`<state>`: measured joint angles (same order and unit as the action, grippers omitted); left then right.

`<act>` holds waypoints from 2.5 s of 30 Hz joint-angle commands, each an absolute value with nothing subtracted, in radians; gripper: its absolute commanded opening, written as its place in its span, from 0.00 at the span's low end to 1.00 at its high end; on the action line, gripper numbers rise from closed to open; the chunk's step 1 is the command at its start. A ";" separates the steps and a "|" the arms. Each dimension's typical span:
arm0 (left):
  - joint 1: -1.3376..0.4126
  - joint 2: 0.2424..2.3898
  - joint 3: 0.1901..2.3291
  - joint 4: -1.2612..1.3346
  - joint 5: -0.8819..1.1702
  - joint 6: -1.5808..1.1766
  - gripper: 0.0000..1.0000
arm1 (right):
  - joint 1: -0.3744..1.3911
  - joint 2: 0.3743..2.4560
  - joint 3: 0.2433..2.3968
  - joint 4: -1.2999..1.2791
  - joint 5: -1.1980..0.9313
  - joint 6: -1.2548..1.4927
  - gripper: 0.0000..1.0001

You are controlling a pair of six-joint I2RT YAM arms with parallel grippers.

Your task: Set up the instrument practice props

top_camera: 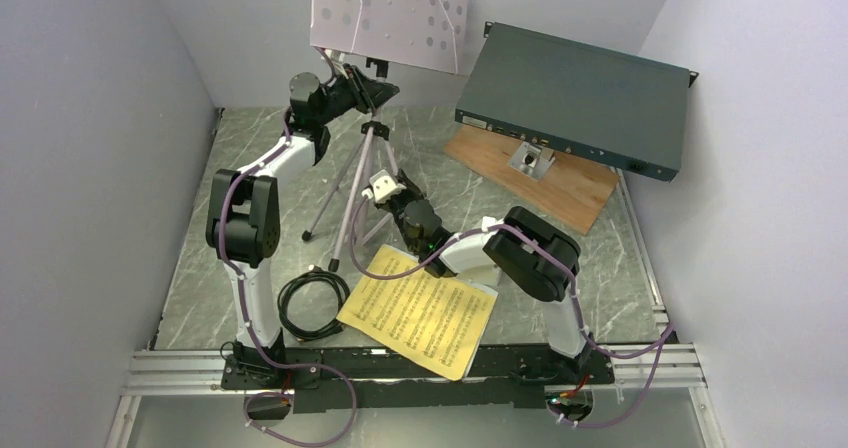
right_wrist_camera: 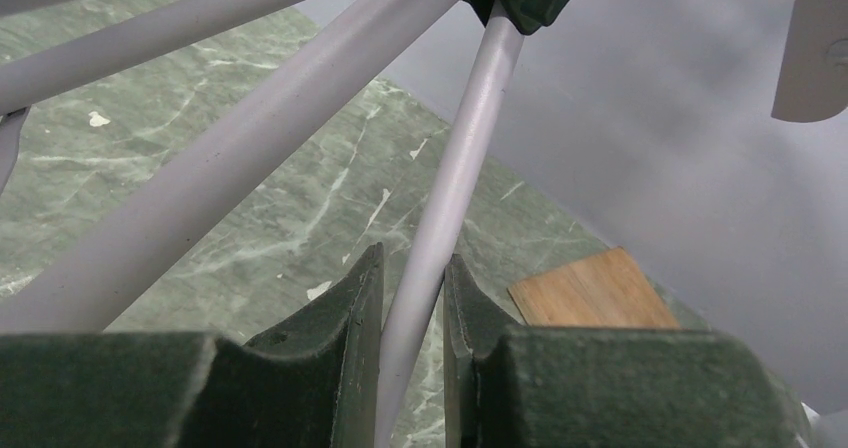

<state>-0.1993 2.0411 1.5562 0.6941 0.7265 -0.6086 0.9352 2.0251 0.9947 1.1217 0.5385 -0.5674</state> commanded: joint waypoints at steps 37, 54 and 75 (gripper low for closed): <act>-0.101 1.683 1.270 1.261 1.129 -0.561 0.00 | 0.812 2.160 1.270 1.013 0.574 -0.633 0.00; -0.097 1.655 1.061 1.192 1.094 -0.405 0.00 | 0.791 1.793 1.072 0.455 0.227 -0.209 0.79; -0.098 1.597 1.043 1.178 1.073 -0.417 0.00 | 0.797 1.677 1.033 0.746 -0.217 0.554 0.92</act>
